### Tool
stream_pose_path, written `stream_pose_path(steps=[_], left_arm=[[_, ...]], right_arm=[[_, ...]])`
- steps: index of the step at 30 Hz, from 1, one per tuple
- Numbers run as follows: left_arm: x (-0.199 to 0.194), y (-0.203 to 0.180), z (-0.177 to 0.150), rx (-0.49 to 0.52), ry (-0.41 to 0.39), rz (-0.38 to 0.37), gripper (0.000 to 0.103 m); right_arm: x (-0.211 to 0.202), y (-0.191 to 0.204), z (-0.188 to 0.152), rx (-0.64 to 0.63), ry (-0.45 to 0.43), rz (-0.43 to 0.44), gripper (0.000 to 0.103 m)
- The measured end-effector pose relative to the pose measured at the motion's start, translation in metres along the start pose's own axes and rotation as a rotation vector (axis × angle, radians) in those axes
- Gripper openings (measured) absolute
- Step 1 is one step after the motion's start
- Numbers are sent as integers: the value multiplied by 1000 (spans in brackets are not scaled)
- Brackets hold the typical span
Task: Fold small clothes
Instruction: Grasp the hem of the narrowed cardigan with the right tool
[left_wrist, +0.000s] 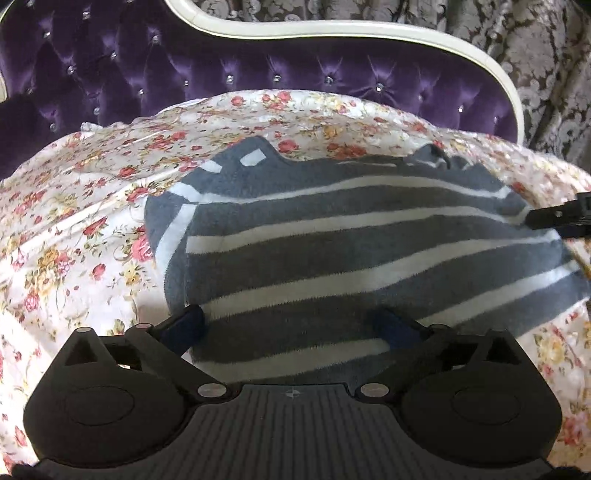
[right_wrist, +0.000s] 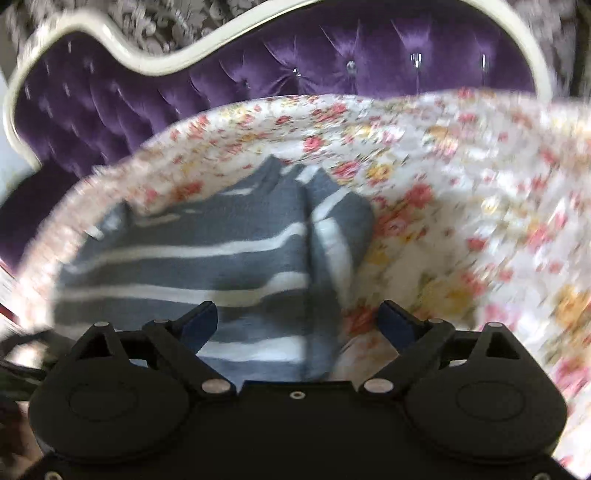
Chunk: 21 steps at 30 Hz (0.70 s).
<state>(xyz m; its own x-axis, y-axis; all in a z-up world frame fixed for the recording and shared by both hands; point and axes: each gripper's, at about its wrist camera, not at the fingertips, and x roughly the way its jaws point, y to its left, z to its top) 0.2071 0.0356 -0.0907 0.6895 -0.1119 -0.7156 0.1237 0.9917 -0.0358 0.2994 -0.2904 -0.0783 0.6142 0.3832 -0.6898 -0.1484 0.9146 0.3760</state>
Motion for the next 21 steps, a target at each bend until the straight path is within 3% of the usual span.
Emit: stream_pose_path(steps=[7,12,21], left_arm=[[-2,4,1,-29,10,-18,103],[-2,6,3,-55,16,-30,102],[-2,10,5,-69,23,-49,102]], right_arm=[[-2,-29,-7,202,-33,170,100],[4,-44,-2,332,-39,340,99],[4,-32,-14,311,42,387,99]])
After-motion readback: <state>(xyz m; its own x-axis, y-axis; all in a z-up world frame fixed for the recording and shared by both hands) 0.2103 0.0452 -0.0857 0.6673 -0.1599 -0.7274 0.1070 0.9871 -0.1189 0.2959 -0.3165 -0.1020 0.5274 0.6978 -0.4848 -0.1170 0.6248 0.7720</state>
